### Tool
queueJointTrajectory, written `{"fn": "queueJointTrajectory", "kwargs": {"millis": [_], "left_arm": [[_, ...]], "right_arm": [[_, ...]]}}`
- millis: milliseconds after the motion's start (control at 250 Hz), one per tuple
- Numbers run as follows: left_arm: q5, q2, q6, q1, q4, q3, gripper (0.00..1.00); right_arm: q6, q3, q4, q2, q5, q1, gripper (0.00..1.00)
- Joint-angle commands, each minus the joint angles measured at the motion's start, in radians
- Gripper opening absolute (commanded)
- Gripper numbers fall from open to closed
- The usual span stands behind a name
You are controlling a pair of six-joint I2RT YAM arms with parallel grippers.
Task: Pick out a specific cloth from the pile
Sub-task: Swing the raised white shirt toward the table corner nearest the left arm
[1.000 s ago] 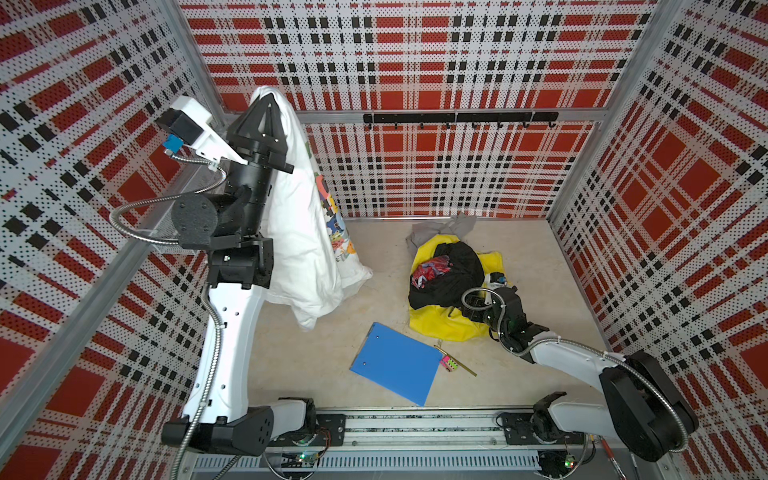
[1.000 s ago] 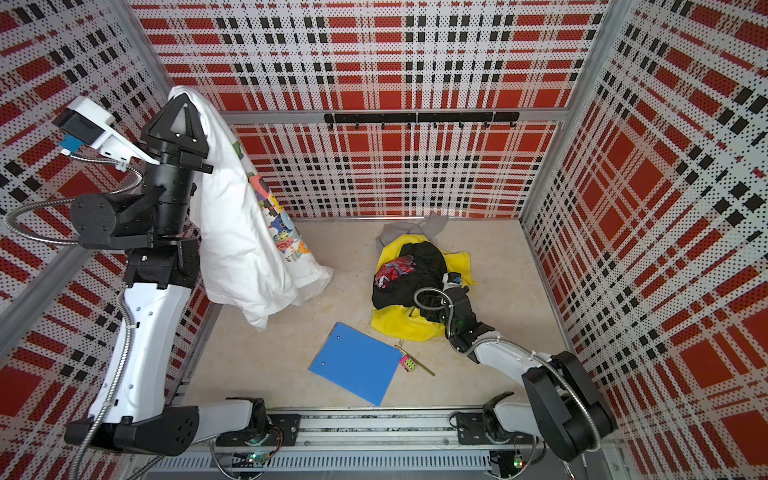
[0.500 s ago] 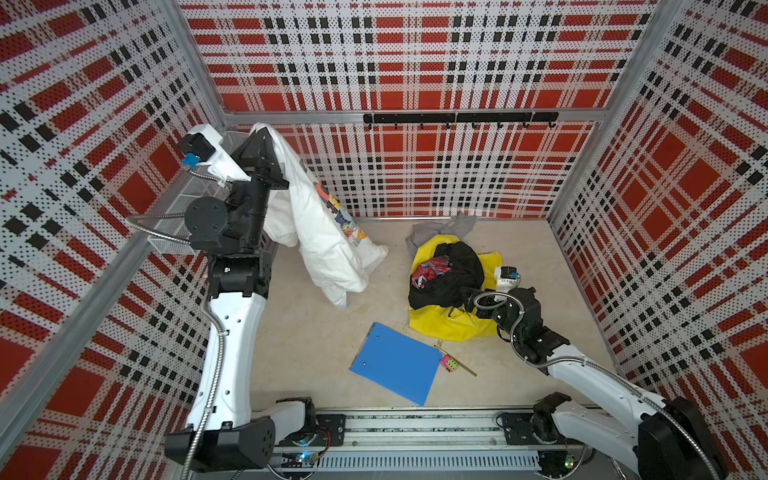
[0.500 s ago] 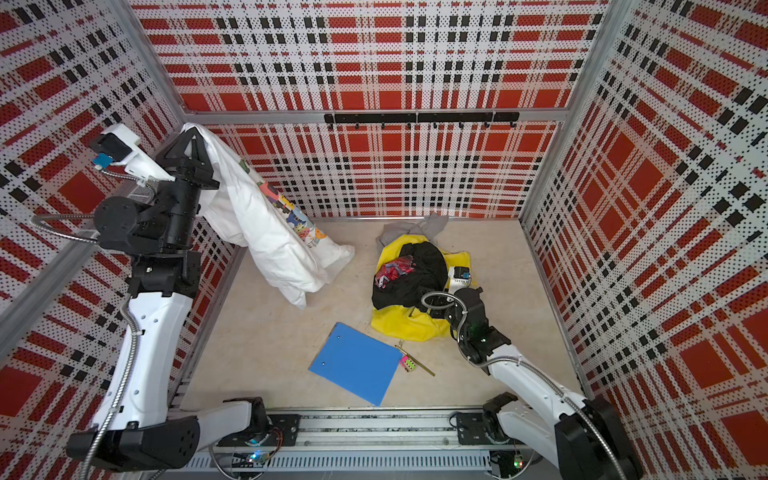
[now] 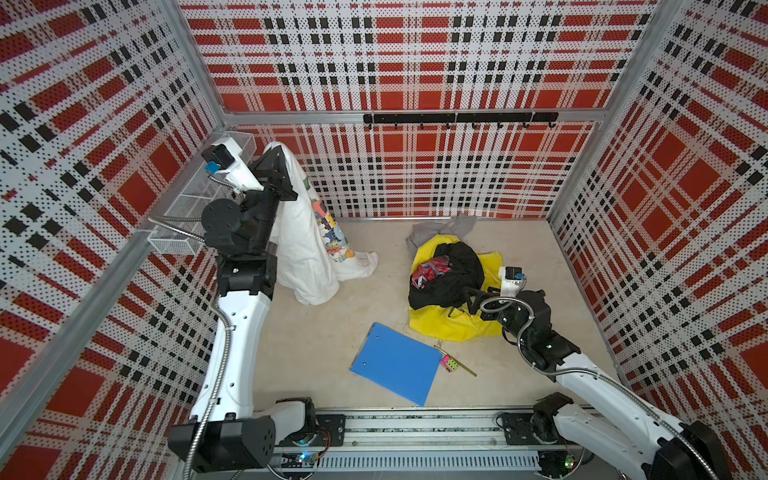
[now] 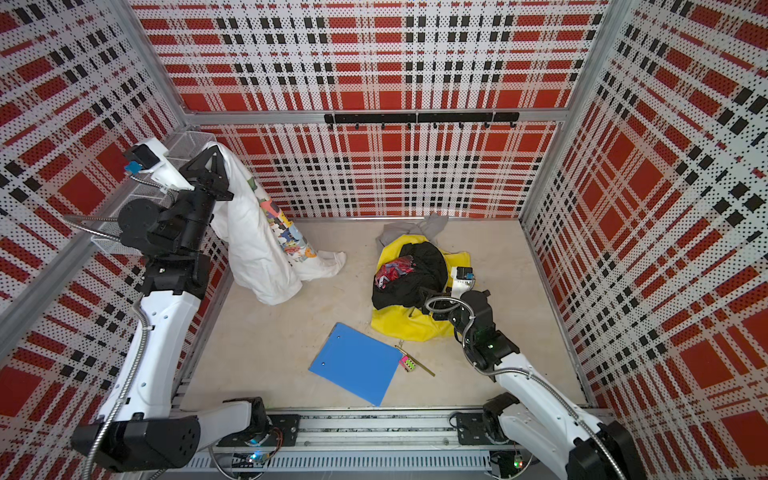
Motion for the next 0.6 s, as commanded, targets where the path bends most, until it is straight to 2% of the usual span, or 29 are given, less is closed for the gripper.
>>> {"fn": "queueJointTrajectory", "kwargs": {"millis": [0,276,596], "left_arm": [[-0.002,-0.002,0.019,-0.042,0.052,-0.002,0.0],[-0.142,0.049,0.18,-0.183,0.021,-0.045,0.0],[-0.173,0.146,0.206,-0.181,0.024,-0.098,0.0]], "right_arm": [[-0.048,0.004,0.066,-0.039,-0.065,0.003,0.98],[-0.051,0.008,0.081,-0.051,-0.079,0.034,0.98],[-0.078,0.022,0.035,-0.073,-0.056,0.037,0.97]]}}
